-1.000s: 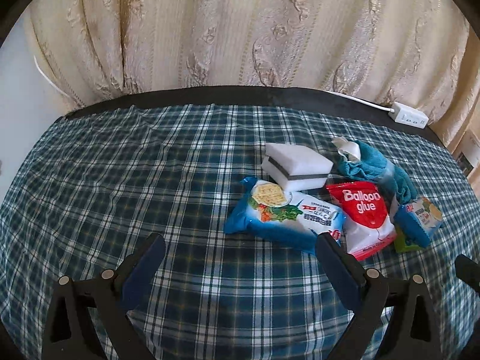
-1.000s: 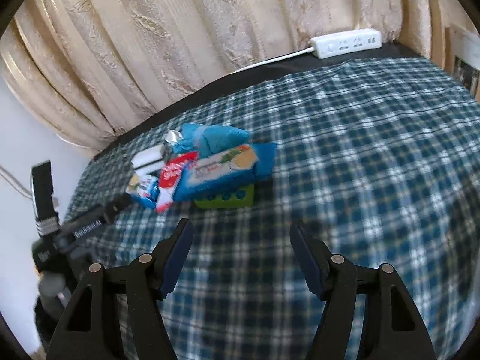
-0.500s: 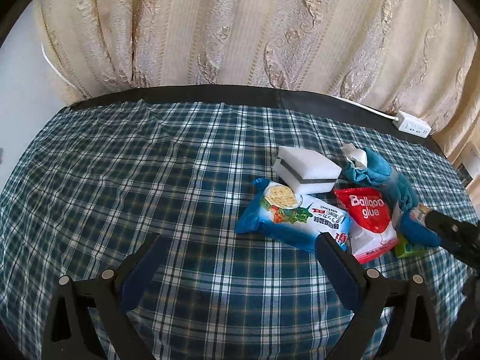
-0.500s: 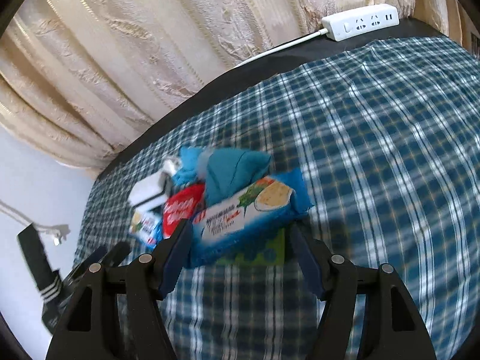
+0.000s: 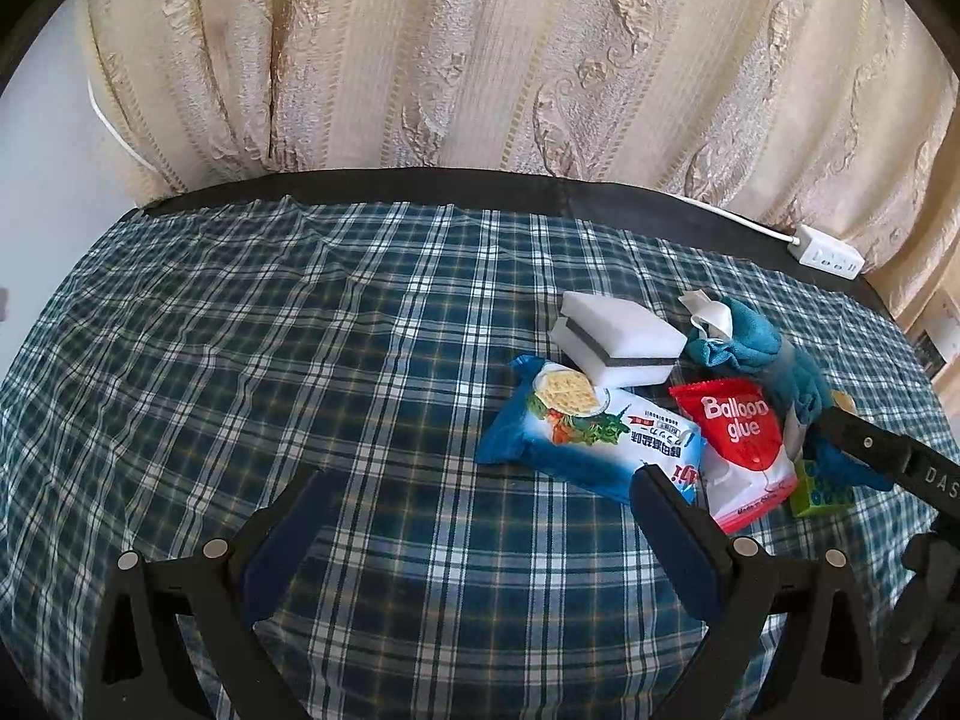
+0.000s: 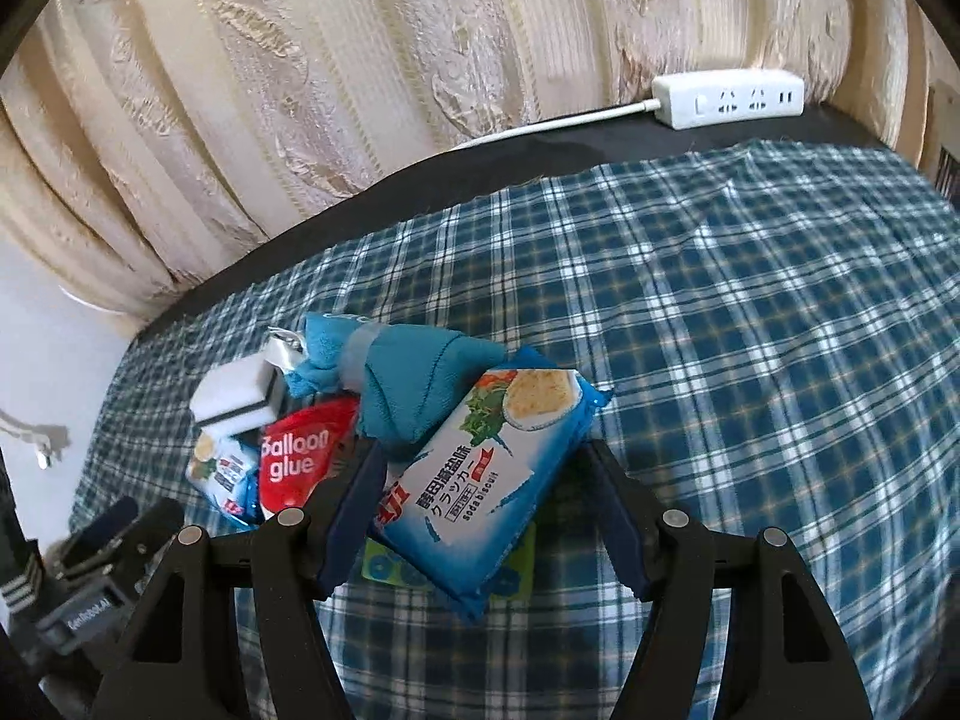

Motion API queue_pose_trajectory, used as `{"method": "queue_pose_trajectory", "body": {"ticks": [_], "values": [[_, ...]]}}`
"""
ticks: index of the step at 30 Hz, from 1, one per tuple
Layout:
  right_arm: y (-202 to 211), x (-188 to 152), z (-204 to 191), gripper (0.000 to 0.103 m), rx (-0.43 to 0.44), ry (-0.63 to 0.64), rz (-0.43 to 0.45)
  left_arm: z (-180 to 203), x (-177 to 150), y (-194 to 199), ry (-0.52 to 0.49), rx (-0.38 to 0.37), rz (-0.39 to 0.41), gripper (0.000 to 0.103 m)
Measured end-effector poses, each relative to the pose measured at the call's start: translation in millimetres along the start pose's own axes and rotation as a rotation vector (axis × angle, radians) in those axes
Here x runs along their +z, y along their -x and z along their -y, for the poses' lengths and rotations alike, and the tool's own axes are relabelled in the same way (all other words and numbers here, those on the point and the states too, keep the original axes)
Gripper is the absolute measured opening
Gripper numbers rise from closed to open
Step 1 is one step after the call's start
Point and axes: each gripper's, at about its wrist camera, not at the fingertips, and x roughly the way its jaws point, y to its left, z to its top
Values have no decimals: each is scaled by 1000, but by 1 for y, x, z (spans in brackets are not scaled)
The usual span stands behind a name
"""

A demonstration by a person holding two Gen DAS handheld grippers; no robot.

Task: Organize objects
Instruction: 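Grasp the blue cracker packet with the right gripper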

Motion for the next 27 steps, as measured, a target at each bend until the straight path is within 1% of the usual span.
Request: {"method": "queue_pose_trajectory", "body": {"ticks": [2, 5, 8, 11, 14, 17, 20, 23, 27], "values": [[2, -2, 2, 67, -4, 0, 6, 1, 0, -1, -1, 2, -3, 102], [5, -5, 10, 61, 8, -23, 12, 2, 0, -1, -5, 3, -5, 102], [8, -7, 17, 57, 1, -35, 19, 5, -2, -2, -10, 4, -5, 102], [12, -9, 22, 56, -20, -31, 31, 7, -3, -2, -16, 5, -7, 102], [13, -10, 28, 56, -66, -33, 48, 9, -4, -3, -22, 5, -10, 102], [14, -10, 27, 57, -125, 3, 86, 10, -4, -3, -23, 4, -9, 102], [12, -11, 21, 57, -111, 29, 87, 9, -4, -3, -23, 4, -9, 102], [8, -12, 17, 57, -133, 46, 95, 9, -4, -3, -26, 4, -9, 102], [0, -8, 26, 59, -121, 7, 85, 11, -4, -3, -30, 8, -6, 102]]}}
